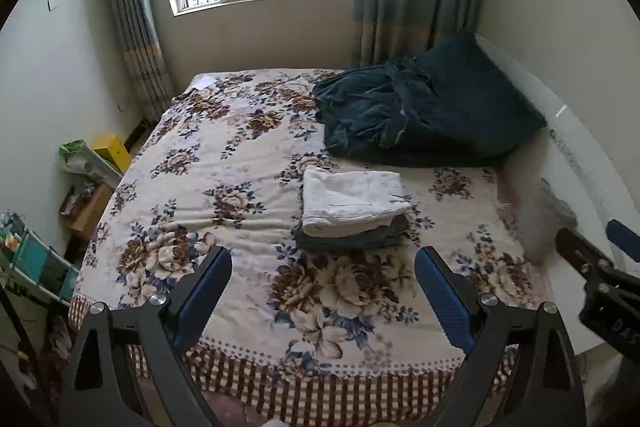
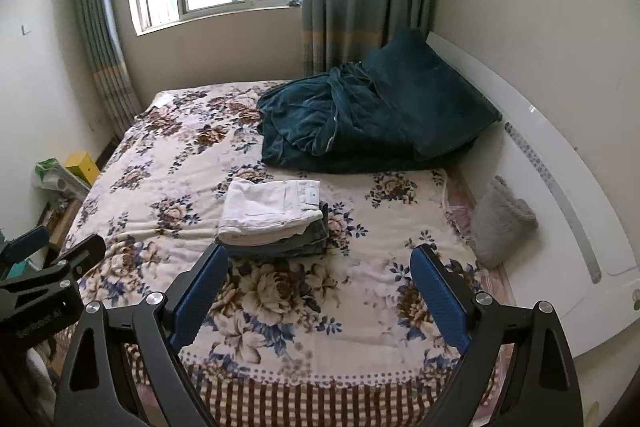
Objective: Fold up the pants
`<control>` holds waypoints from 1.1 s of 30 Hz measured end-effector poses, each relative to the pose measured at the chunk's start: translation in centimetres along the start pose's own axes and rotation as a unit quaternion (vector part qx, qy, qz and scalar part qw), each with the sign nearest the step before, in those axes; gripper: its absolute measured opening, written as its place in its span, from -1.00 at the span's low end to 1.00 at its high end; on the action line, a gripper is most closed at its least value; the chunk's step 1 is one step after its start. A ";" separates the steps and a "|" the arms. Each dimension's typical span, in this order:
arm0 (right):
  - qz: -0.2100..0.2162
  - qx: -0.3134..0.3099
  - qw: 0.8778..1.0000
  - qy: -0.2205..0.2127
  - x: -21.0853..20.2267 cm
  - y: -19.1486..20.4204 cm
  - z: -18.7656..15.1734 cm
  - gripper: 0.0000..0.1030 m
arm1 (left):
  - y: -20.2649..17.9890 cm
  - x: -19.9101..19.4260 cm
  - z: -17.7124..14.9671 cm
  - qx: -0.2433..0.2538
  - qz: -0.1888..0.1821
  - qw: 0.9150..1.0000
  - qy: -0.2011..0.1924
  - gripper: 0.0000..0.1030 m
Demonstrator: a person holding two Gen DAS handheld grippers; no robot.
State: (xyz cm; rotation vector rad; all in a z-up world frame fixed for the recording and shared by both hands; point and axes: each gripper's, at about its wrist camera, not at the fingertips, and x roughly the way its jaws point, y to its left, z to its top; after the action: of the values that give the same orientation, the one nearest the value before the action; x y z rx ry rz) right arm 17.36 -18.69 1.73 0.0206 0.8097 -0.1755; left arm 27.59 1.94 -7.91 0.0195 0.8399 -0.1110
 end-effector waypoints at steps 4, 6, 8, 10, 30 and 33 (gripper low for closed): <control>0.013 -0.008 1.000 -0.010 -3.8 -0.8 -0.9 0.84 | -0.3 -3.0 -0.9 -0.008 0.008 1.000 -0.013 0.82; 0.015 -0.014 1.000 -0.016 -5.0 -1.1 -1.0 0.84 | -0.6 -4.4 -1.4 -0.013 0.014 1.000 -0.021 0.82; 0.025 -0.016 0.999 -0.019 -6.1 -1.3 -1.1 0.84 | -0.8 -5.7 -1.7 -0.018 0.018 0.999 -0.031 0.82; 0.036 -0.019 0.999 -0.018 -6.8 -1.5 -1.1 0.84 | -1.0 -6.5 -1.7 -0.020 0.022 0.999 -0.039 0.82; 0.005 -0.003 0.998 -0.070 -0.8 -1.9 2.4 0.93 | -1.0 -1.7 -0.3 -0.031 0.064 0.996 -0.061 1.00; -0.002 -0.003 0.998 -0.066 0.9 -1.6 2.9 0.93 | -0.8 -0.4 0.1 -0.029 0.065 0.996 -0.053 1.00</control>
State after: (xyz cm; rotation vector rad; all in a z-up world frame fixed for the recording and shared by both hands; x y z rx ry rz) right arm 19.83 -20.63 3.16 0.0007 0.6788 -0.1763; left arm 27.31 1.17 -7.48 0.0139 0.7324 0.0353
